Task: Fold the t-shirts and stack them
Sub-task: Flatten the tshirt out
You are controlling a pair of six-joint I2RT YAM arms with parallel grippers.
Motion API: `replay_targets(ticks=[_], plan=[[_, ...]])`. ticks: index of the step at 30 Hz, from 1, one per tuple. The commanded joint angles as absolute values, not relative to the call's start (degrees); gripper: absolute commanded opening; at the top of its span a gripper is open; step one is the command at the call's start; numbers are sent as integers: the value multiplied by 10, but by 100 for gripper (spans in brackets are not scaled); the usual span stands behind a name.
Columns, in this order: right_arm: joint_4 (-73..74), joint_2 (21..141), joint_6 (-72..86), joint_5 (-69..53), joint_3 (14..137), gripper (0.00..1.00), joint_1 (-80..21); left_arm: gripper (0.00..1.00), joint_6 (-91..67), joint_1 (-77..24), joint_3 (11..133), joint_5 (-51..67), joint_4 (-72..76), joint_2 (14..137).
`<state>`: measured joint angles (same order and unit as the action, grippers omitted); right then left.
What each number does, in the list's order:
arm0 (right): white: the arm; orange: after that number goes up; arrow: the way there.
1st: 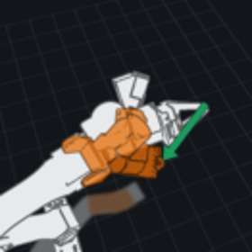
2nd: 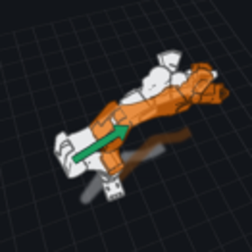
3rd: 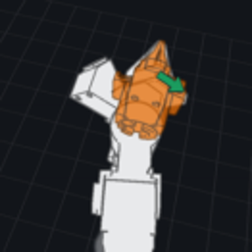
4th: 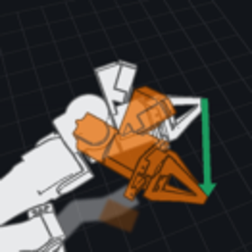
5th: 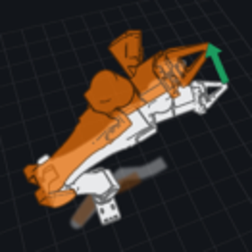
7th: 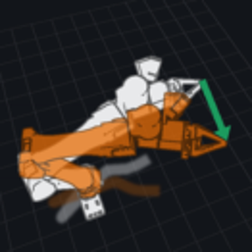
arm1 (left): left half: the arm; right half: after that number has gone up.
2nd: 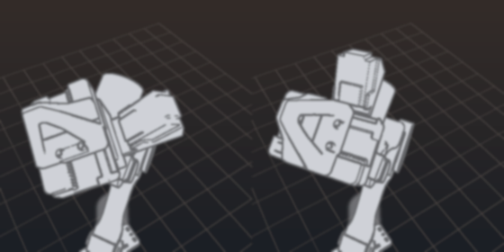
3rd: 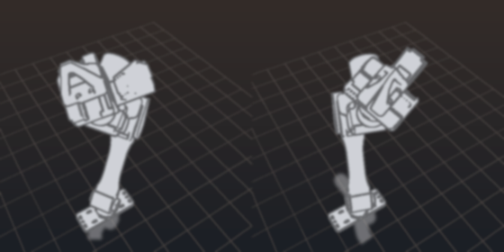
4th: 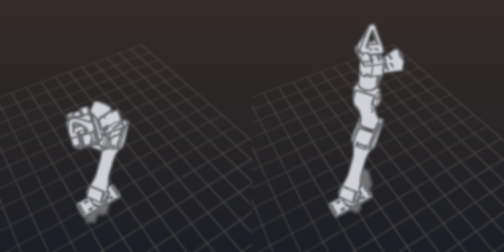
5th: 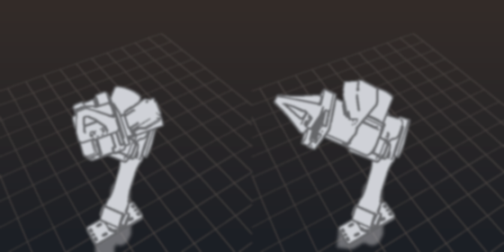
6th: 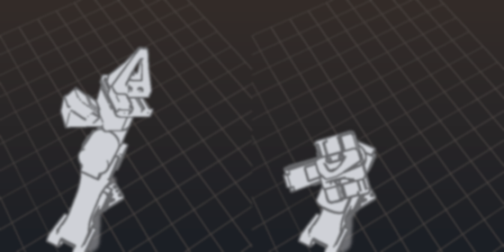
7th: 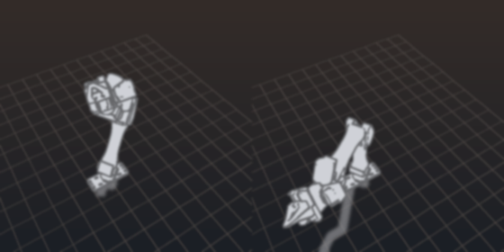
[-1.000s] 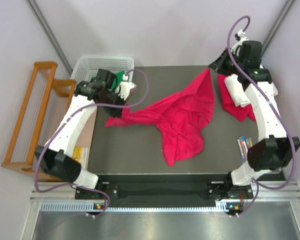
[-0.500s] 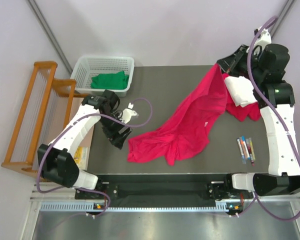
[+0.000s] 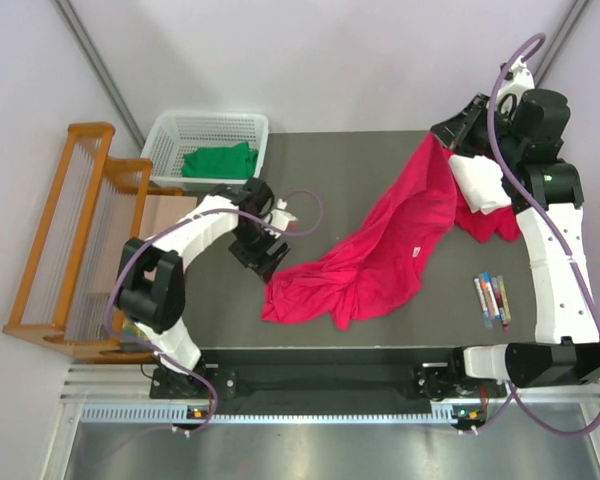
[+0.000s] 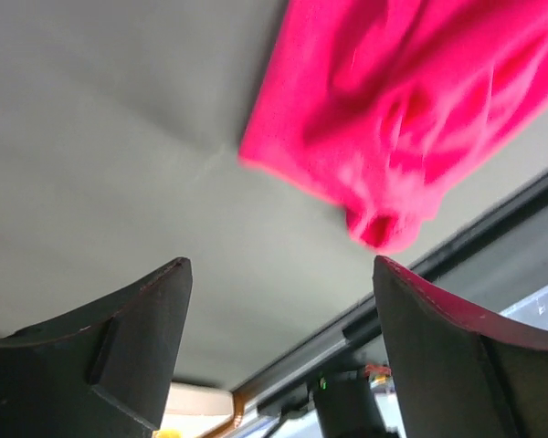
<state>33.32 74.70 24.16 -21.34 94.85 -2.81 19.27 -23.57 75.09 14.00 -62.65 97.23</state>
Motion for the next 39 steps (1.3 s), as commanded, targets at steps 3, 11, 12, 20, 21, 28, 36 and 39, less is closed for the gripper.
replay_targets(ticks=[3, 11, 12, 20, 21, 28, 36, 39], plan=[[302, 744, 243, -226, 947, 0, -22, 81, 127, -257, 780, 128, -550, 1024], [302, 749, 242, -227, 947, 0, -22, 72, 105, -268, 782, 141, -526, 1061], [301, 750, 243, -227, 946, 0, -21, 66, 101, -272, 781, 141, -523, 1063], [299, 750, 243, -229, 942, 0, -22, 31, 93, -307, 783, 165, -538, 1087], [299, 750, 243, -229, 943, 0, -21, 31, 91, -315, 781, 163, -539, 1089], [299, 751, 243, -231, 943, 0, -22, 43, 92, -324, 777, 174, -550, 1088], [301, 751, 243, -232, 946, 0, -21, 64, 102, -337, 779, 176, -566, 1092], [301, 751, 243, -230, 946, 0, -22, 62, 102, -344, 779, 173, -566, 1092]])
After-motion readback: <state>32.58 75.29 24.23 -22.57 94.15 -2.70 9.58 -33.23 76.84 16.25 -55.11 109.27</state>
